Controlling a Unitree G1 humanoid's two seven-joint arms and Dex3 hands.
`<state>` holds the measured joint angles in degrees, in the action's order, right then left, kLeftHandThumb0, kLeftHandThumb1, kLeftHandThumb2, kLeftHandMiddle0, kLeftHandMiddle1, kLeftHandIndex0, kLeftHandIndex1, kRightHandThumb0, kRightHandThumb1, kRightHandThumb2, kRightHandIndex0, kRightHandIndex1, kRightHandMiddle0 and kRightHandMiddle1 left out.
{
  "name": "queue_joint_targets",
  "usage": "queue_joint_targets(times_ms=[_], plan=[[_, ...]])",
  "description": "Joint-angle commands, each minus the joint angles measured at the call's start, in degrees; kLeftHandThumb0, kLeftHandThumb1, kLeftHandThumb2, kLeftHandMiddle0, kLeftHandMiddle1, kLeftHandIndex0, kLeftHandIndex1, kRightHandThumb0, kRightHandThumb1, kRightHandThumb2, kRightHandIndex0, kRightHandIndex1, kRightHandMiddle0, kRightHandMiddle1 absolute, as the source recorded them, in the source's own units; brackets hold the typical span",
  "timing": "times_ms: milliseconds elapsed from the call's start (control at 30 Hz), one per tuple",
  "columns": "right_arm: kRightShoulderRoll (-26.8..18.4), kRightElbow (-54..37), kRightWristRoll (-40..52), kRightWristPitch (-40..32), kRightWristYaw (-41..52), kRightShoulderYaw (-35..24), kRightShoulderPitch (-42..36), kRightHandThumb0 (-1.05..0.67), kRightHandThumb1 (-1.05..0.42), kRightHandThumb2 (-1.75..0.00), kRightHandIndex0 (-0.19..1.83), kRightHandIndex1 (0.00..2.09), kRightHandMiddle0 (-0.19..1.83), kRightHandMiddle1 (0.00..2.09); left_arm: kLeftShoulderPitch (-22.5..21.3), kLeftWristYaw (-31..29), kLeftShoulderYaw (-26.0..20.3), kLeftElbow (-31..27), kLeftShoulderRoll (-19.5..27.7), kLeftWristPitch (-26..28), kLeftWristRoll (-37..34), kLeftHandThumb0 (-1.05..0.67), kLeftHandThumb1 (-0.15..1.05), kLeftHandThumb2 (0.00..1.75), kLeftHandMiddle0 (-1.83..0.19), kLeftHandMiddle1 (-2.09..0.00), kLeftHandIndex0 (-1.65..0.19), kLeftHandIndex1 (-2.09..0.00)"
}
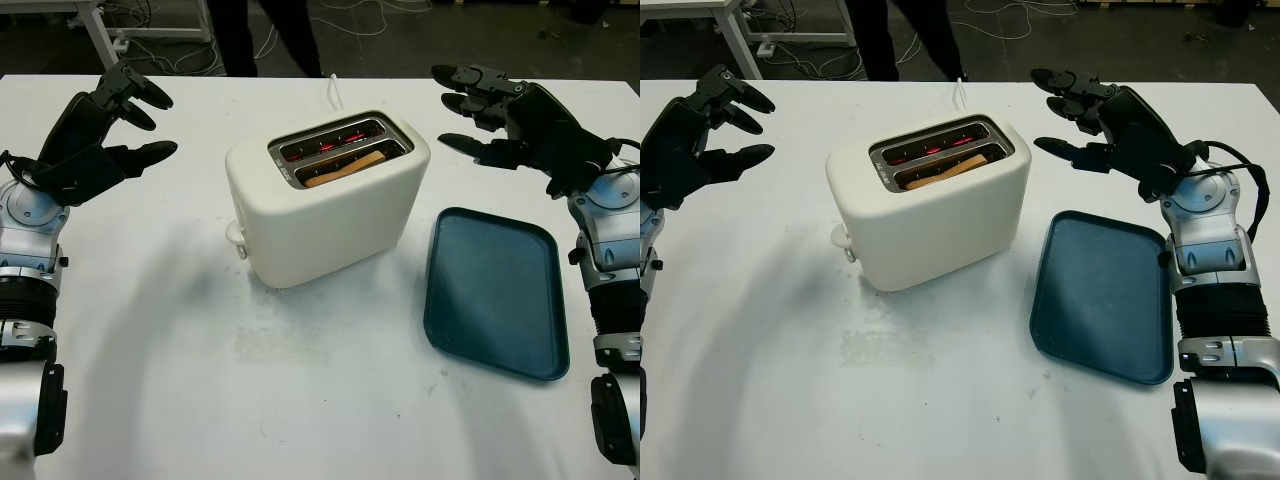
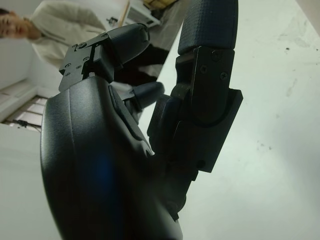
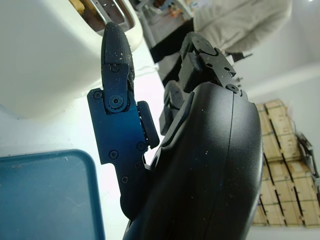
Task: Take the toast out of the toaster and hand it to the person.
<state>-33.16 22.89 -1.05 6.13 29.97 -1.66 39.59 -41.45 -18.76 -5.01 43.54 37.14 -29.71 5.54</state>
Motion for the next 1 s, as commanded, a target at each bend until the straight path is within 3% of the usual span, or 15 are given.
queue_joint_targets(times_ms=[0,967], plan=[[0.1,0.6,0.1,1.4,0.5,0.0,0.6,-0.57,-0.92,-0.28,0.26,0.00,0.26,0.00,0.1,0.2,-0.3,0.0,0.3,-0.6,-0.3,-1.05,0.92,0.34,0.00,-1.60,0.00,-1.49],[-0.1,0.4,0.0,0.5,0.2,-0.5,0.5,-0.65,-0.92,-0.26,0.28,0.01,0.28,0.01,-0.5,0.4,-0.1,0.6,0.0,-0.9,-0.1,-1.05,0.92,0.36,0.00,-1.58,0.00,-1.46]])
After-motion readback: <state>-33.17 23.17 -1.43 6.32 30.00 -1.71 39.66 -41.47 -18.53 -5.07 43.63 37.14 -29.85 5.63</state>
